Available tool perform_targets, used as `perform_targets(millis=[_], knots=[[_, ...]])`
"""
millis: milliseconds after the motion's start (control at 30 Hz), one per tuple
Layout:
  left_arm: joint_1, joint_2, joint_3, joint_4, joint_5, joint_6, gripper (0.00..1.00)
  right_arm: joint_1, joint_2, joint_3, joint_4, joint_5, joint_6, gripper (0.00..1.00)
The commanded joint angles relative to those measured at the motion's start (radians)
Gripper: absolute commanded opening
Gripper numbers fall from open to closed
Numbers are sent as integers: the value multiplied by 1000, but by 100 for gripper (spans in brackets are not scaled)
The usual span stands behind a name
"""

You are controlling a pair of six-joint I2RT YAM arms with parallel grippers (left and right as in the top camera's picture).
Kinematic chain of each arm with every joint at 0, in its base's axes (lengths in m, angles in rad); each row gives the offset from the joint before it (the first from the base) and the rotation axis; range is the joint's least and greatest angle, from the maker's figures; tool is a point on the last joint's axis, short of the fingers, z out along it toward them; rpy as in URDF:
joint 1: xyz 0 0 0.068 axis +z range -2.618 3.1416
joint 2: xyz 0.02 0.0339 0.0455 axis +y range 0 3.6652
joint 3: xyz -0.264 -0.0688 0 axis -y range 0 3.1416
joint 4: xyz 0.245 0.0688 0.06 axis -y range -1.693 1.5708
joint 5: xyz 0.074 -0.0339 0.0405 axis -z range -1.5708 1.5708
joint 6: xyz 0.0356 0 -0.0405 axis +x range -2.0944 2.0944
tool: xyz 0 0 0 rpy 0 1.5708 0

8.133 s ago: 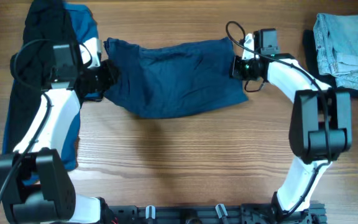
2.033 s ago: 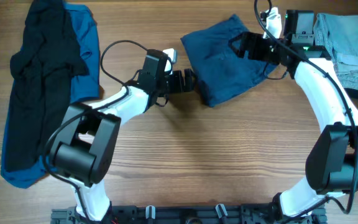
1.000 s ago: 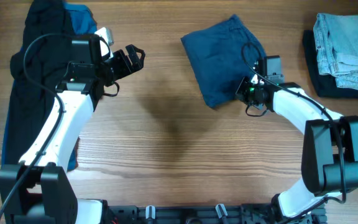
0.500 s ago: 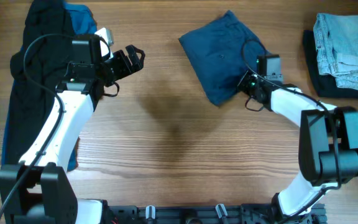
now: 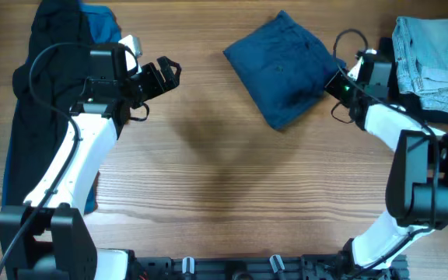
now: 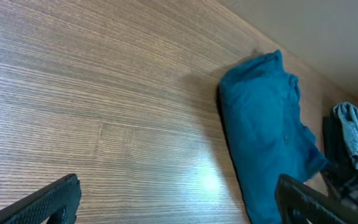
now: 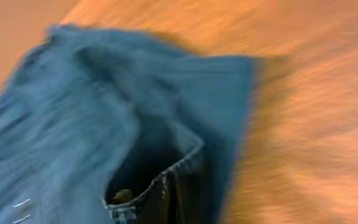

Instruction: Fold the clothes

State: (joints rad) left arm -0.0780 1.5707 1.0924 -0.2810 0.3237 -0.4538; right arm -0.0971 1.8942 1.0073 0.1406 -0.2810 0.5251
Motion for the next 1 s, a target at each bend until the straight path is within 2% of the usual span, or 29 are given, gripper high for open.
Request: perform_targets(millis=[0,300,533,733,867,967], knots=[[4,0,2,2,-18,5,100,6,-80,40,-8,-256,-27,4],[4,0,2,3,-18,5,100,56,-150,40,-66,-327,-55,4],[4,0,2,-8,-18,5,100,276,-43,40,-96,-38,-78,4],[4,0,2,-16,-18,5,100,306,101,40,-157,164,-24,4],[4,0,2,-16,-18,5,100,303,124,40,-269,373,0,4],[4,0,2,-16,-18,5,100,277,124,40,-272,481,-40,4]])
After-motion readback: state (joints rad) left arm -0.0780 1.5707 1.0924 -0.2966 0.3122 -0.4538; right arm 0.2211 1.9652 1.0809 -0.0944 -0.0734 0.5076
